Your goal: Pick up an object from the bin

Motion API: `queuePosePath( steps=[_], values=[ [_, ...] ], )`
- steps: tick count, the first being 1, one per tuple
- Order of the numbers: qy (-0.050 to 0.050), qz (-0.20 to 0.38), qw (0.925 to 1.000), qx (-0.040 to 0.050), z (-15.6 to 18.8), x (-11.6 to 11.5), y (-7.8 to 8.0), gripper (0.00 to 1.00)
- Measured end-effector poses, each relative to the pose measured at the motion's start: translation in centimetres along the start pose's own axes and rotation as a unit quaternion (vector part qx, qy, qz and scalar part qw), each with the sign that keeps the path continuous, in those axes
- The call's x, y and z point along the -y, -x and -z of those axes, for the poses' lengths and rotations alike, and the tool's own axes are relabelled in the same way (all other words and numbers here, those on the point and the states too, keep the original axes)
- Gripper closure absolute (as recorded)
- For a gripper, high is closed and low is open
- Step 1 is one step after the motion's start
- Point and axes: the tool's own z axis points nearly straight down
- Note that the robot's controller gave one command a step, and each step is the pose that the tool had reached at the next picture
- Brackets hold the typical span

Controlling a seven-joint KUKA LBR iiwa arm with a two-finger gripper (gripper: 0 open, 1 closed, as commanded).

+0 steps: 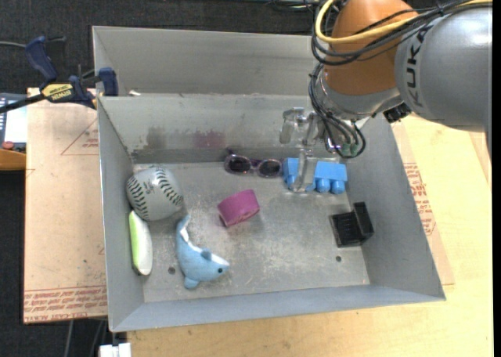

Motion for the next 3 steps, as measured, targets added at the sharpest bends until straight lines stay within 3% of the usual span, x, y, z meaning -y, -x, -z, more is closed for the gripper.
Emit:
queuePosePath(
  steps=[1, 2, 3],
  values=[
    [0.000, 0.000, 1.0000, 0.0000, 0.0, 0.0, 0.0, 0.00],
    [0.000, 0.086, 0.9963, 0.0005, 0.6, -0.3, -1.7, 0.00],
    [0.001, 0.036, 0.9993, 0.0025, -0.9, 0.7, -0.1, 0.00]
  ],
)
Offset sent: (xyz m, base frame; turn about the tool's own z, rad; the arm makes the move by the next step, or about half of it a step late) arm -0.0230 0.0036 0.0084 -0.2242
